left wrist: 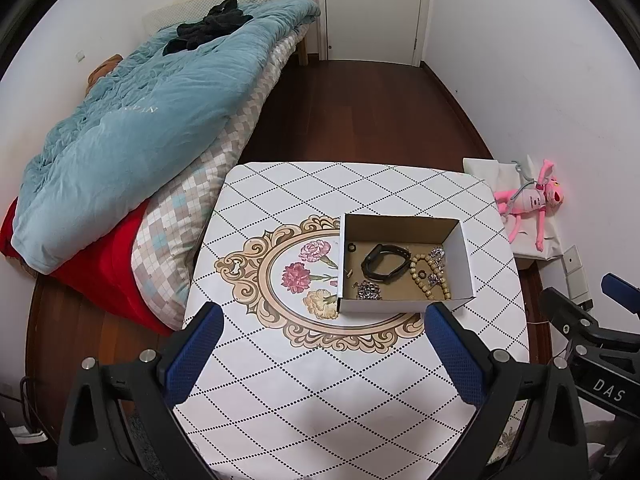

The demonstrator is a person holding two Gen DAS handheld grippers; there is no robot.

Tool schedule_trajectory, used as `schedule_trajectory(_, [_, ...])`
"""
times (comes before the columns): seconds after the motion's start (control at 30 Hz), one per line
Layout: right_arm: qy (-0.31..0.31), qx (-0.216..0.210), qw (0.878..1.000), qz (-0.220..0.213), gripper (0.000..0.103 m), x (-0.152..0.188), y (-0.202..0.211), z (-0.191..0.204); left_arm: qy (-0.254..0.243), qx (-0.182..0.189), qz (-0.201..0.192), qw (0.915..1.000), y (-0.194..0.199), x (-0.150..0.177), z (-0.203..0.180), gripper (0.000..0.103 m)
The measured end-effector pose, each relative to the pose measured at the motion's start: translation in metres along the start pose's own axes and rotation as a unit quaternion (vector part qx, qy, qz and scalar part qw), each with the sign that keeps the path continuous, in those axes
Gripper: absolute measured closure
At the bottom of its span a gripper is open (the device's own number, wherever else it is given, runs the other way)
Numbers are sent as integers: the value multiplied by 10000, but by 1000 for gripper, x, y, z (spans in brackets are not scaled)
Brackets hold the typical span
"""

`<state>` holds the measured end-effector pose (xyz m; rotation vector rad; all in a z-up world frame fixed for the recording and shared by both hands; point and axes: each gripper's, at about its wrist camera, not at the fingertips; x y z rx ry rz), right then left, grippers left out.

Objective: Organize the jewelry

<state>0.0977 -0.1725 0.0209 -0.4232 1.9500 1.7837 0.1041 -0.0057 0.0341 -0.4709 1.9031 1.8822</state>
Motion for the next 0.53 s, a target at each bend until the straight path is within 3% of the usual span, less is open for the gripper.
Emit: schedule_trajectory(0.53, [19, -6, 10000, 19, 0, 1, -1, 0, 5, -7, 9, 10000, -1, 3, 1, 0])
Point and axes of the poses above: each gripper's, at about its wrist camera, not at the fingertips, and y roughly against the way its jaws point, z to its left, x to its underside, and after that the axes turned 1 degree about x, right-handed
